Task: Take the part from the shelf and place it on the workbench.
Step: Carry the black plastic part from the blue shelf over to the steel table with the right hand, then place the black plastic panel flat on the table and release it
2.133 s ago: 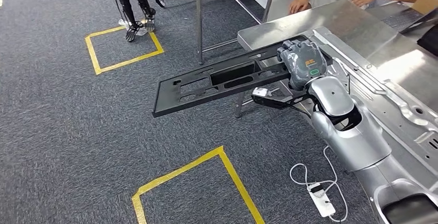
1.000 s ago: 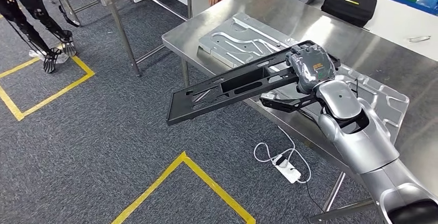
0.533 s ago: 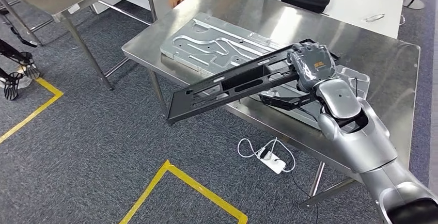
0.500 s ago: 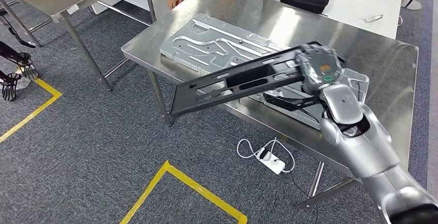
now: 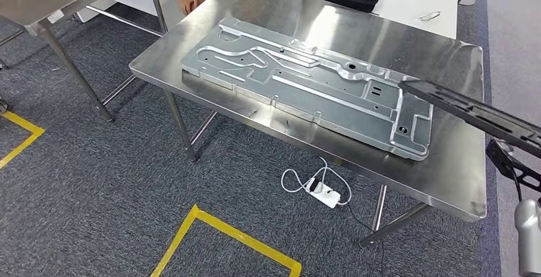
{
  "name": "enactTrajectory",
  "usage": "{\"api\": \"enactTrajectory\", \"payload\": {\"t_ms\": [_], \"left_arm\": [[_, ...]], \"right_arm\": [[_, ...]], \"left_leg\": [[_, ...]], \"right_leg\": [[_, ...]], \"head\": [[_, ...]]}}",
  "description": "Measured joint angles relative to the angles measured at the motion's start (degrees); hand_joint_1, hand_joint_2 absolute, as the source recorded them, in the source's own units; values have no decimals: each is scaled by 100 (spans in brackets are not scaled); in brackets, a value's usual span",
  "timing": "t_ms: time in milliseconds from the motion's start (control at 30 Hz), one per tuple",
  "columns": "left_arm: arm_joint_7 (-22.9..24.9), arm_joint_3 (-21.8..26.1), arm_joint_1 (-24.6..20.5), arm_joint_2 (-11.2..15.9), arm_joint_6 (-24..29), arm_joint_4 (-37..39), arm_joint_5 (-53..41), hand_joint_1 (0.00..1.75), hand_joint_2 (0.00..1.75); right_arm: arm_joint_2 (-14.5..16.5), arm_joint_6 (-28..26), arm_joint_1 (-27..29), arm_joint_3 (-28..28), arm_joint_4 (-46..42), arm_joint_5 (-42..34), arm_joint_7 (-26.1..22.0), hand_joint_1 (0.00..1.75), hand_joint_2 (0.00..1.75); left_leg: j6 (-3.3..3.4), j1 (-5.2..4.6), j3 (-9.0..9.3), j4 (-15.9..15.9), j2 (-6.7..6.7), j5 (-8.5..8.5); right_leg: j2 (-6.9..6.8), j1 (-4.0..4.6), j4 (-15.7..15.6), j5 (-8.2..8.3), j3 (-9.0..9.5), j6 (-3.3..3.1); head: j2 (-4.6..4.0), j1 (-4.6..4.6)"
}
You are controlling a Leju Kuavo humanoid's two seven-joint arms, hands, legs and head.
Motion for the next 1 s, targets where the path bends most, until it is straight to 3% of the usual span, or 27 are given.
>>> {"api": "enactTrajectory", "payload": {"t_ms": [67, 133, 233, 333, 367, 400, 433, 533, 600, 700, 867, 1000], "left_arm": [[0, 10, -9, -15, 1, -1, -8, 0, 175], [-1, 18, -17, -24, 4, -4, -15, 0, 175], [-5, 29, -32, -26, 0, -11, -37, 0, 175], [-10, 61, -35, -29, -15, -13, -66, 0, 175], [-12, 71, -35, -31, -18, -13, -73, 0, 175], [-14, 79, -34, -33, -20, -14, -79, 0, 175], [-15, 88, -36, -34, -19, -15, -83, 0, 175], [-19, 113, -43, -27, -17, -34, -85, 0, 175], [-25, 117, -49, -26, -18, -45, -86, 0, 175], [-33, 120, -50, -34, -17, -46, -94, 0, 175], [-65, 136, -54, -34, 11, -55, -121, 0, 175], [-231, 203, -303, -5, -352, -88, 162, 0, 175]], "right_arm": [[37, 34, 144, -248, -36, 25, 31, 175, 175], [54, 47, 247, -454, -63, 28, 46, 175, 175], [68, 56, 329, -738, -76, 27, 8, 175, 175], [121, 13, 320, -866, -32, 40, -130, 175, 175], [149, -11, 310, -873, -9, 50, -160, 175, 175], [180, -34, 299, -875, 18, 63, -177, 175, 175], [210, -52, 288, -875, 42, 77, -182, 175, 175], [288, -86, 260, -875, 106, 108, -182, 175, 175], [320, -109, 233, -877, 137, 112, -181, 175, 175], [348, -159, 197, -880, 167, 100, -184, 175, 175], [491, -731, 17, -927, 140, -186, -219, 175, 175], [739, -1398, -705, -958, 233, -343, -474, 175, 175]], "left_leg": [[-45, -21, 26, -3, 54, -28], [-94, -38, 55, -31, 95, -44], [-177, -44, 42, 104, 79, -176], [-201, -41, -393, 1066, 22, -690], [-197, -42, -544, 1371, 19, -794], [-186, -44, -609, 1492, 19, -781], [-166, -50, -566, 1389, 17, -659], [-36, -101, -63, 301, 0, -122], [-15, -122, 105, -75, 6, -17], [-67, -138, 115, -112, 10, 7], [-54, -143, 110, -111, 7, 6], [-39, -145, 94, -110, 23, 19]], "right_leg": [[-40, 45, -531, 142, 266, -45], [-24, 83, -615, 126, 300, -95], [6, 34, -699, 153, 369, -196], [31, 36, -717, 149, 395, -271], [45, 49, -709, 142, 395, -283], [63, 64, -701, 137, 398, -291], [81, 78, -694, 132, 405, -296], [111, 117, -658, 105, 421, -287], [112, 126, -632, 88, 406, -263], [99, 108, -625, 82, 400, -253], [96, 104, -650, 95, 411, -232], [114, 103, -652, 119, 395, -207]], "head": [[0, -2], [0, -2], [0, -9], [0, -12], [0, -11], [0, -12], [0, -12], [0, -10], [0, -9], [0, -9], [0, -9], [0, -10]]}}
